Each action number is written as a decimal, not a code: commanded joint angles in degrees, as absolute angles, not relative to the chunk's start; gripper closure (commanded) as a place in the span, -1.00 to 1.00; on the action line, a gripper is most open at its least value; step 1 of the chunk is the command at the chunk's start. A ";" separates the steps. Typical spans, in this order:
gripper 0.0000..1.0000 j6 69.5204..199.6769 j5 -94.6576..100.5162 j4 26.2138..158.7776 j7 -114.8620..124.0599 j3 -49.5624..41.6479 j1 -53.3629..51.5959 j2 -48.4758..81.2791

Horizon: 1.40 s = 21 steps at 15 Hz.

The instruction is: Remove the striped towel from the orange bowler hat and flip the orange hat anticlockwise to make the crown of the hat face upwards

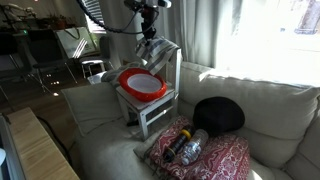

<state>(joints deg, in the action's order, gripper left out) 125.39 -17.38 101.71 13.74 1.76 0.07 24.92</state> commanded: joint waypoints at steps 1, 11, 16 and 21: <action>0.97 125.80 -20.31 102.70 12.37 2.39 0.76 24.49; 0.79 132.61 -27.50 101.70 8.01 3.93 1.28 26.82; -0.02 131.98 -27.06 101.91 8.64 3.74 1.28 27.18; -0.77 130.80 -26.48 103.65 10.25 3.18 1.20 27.55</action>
